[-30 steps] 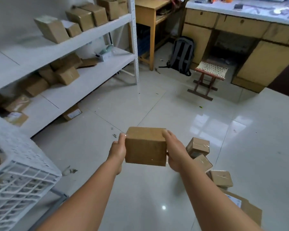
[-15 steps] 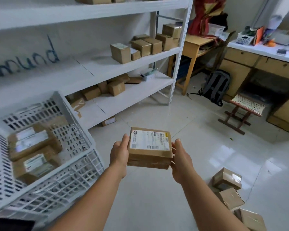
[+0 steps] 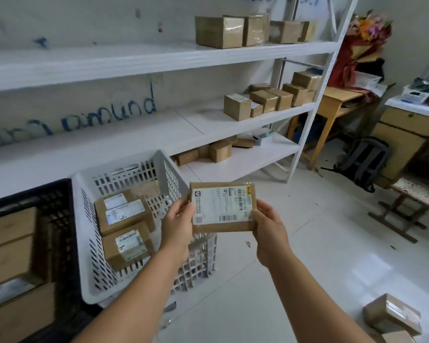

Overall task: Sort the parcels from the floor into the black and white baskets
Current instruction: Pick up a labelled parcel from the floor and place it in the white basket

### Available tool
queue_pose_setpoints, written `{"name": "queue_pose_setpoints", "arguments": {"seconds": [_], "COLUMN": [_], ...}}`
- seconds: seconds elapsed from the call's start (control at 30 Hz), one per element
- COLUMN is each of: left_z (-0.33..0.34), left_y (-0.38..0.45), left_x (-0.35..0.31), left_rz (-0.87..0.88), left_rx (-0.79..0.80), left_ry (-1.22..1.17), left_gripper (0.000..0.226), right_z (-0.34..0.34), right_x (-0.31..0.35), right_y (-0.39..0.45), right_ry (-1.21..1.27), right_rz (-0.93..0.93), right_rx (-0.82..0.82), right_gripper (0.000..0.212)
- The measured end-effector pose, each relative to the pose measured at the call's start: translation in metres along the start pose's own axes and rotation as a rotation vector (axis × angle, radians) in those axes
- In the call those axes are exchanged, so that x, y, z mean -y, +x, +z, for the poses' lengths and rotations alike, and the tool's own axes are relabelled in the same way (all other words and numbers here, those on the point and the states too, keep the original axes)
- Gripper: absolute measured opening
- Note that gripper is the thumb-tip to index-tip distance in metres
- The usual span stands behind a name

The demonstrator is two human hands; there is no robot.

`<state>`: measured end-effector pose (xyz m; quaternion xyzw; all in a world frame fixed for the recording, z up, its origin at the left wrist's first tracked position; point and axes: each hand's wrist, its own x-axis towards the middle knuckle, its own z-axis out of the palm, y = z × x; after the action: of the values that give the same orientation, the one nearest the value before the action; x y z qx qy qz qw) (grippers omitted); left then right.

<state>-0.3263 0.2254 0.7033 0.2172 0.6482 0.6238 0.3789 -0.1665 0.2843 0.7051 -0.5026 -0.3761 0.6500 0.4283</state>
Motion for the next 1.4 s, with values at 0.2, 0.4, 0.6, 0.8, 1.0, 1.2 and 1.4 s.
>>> {"name": "queue_pose_setpoints", "arguments": {"seconds": [0.2, 0.4, 0.6, 0.8, 1.0, 1.2, 1.4], "left_z": [-0.063, -0.106, -0.131, -0.141, -0.142, -0.145, -0.147], "left_y": [0.01, 0.029, 0.063, 0.105, 0.132, 0.15, 0.155], "left_x": [-0.017, -0.021, -0.014, 0.015, 0.075, 0.106, 0.125], "left_rz": [0.018, -0.116, -0.31, -0.502, -0.719, -0.842, -0.915], "left_rx": [-0.079, -0.128, -0.227, -0.194, -0.05, 0.006, -0.03], "left_ry": [0.116, 0.239, 0.452, 0.719, 0.861, 0.886, 0.793], "left_gripper": [0.035, 0.054, 0.056, 0.043, 0.039, 0.032, 0.032], "right_z": [0.073, 0.124, 0.167, 0.201, 0.211, 0.223, 0.234], "right_x": [-0.01, -0.023, -0.042, -0.081, -0.129, -0.158, -0.182], "right_y": [-0.011, 0.001, 0.046, 0.102, 0.136, 0.153, 0.157], "right_ry": [-0.136, -0.275, -0.601, -0.913, -1.319, -1.425, -1.325], "right_rz": [0.004, 0.085, 0.144, 0.328, 0.462, 0.553, 0.712], "right_rx": [0.168, 0.283, 0.381, 0.476, 0.667, 0.766, 0.736], "right_gripper": [0.029, 0.014, 0.019, 0.039, 0.033, 0.035, 0.017]}}
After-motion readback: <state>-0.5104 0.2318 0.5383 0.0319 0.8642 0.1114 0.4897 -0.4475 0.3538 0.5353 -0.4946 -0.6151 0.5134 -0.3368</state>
